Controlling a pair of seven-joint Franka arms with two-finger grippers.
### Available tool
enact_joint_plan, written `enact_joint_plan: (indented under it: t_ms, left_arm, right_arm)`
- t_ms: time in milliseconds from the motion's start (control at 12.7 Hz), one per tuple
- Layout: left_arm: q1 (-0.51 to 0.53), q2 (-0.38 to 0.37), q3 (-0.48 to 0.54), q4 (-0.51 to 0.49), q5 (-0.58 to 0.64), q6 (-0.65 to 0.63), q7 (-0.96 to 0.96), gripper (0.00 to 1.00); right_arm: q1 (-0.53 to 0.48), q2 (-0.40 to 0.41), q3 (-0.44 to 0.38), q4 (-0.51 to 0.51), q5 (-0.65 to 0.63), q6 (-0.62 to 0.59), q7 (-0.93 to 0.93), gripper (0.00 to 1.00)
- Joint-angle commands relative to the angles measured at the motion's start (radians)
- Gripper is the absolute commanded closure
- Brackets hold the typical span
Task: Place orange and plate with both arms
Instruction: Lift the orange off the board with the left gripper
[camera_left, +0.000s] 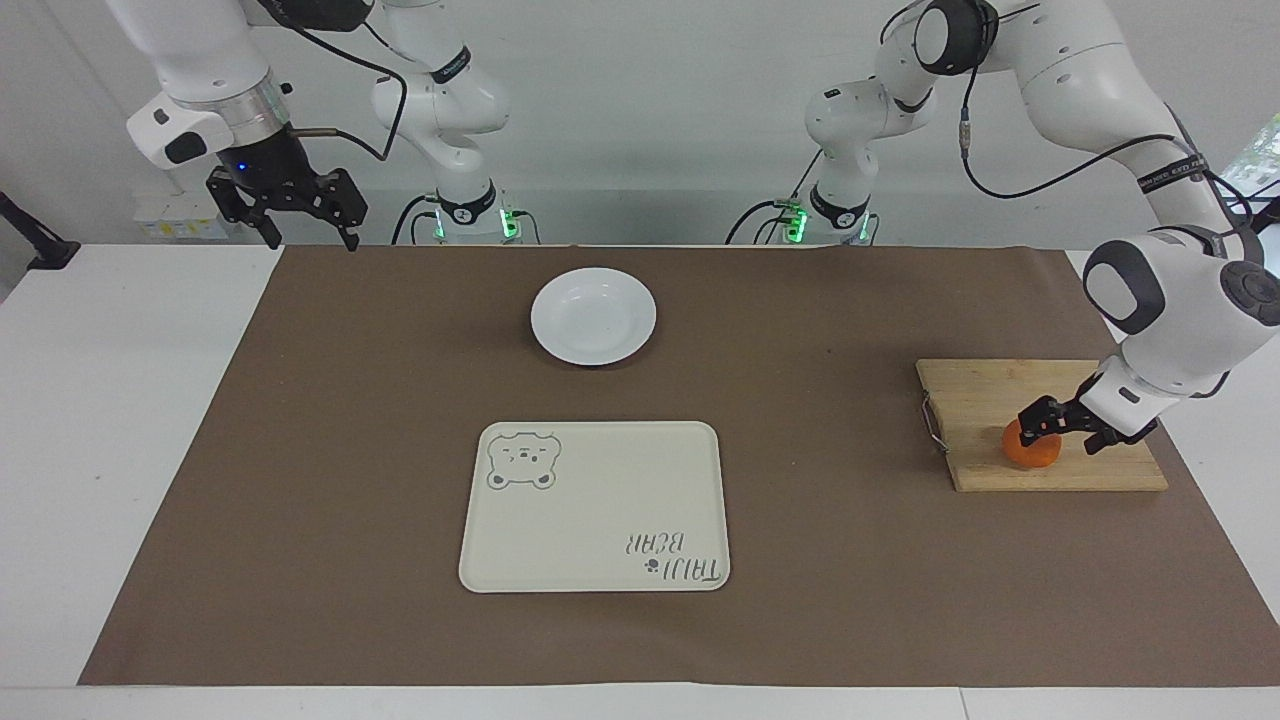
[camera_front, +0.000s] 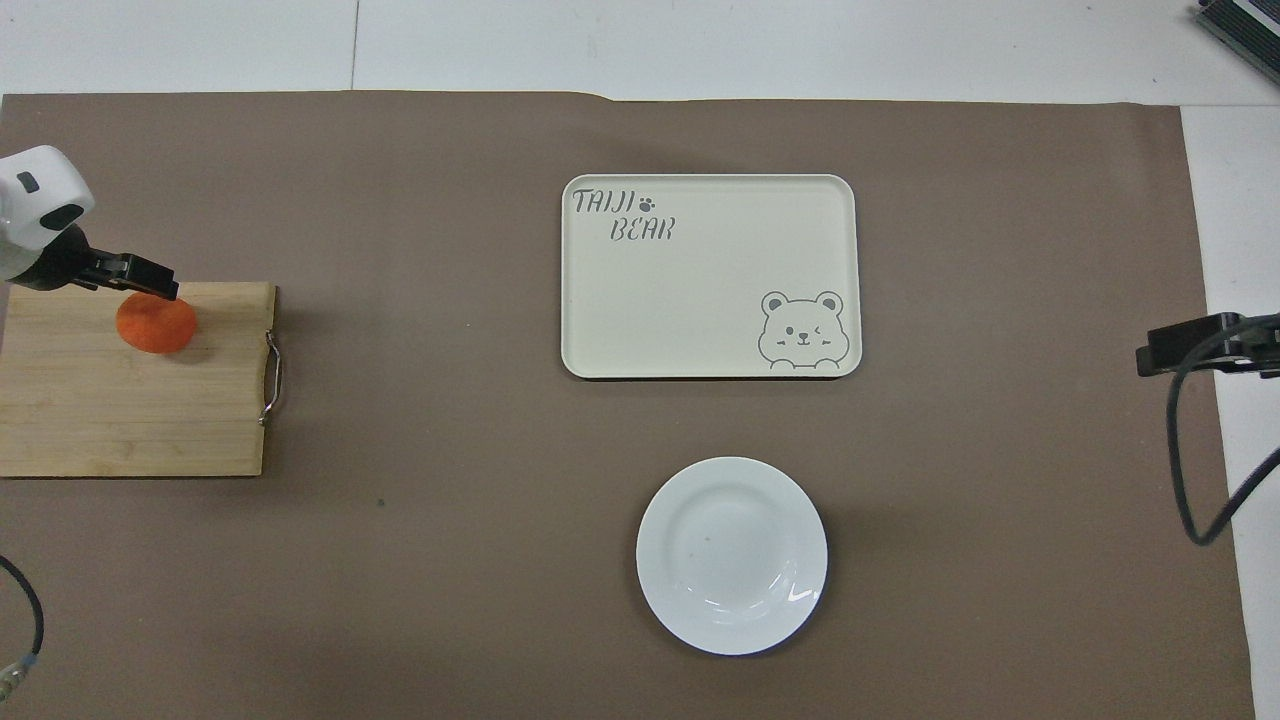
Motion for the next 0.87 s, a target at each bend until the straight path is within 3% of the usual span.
enact_joint_plan:
  t_ms: [0,236,315,394,473,788]
  left_arm:
    - [0.007,-0.008,-0.006,-0.093,0.013,0.092,0.018,0.0]
    - [0.01,0.005,-0.004,-0.134,0.013,0.145,0.035,0.0]
    - [0.013,0.011,-0.004,-0.145,0.013,0.158,0.038,0.16]
    - [0.015,0.012,-0.004,-0.144,0.013,0.154,0.04,0.82]
    - [0.015,0.012,-0.004,-0.133,0.013,0.145,0.041,1.0]
    - [0.01,0.001,-0.004,-0.083,0.01,0.084,0.029,1.0]
  right_arm:
    - [-0.004,-0.01,0.005,-0.006,-0.002,0.008,0.014,0.0]
    - [-0.004,-0.01,0.005,-0.006,-0.004,0.008,0.014,0.0]
    - [-0.004,-0.011,0.005,-0.006,-0.002,0.008,0.014,0.0]
    - [-0.004,-0.01,0.005,-0.006,-0.002,0.008,0.014,0.0]
    - [-0.004,-0.01,0.005,-0.006,-0.002,0.008,0.014,0.0]
    - [-0.004,-0.011,0.005,-0.006,-0.002,0.008,0.014,0.0]
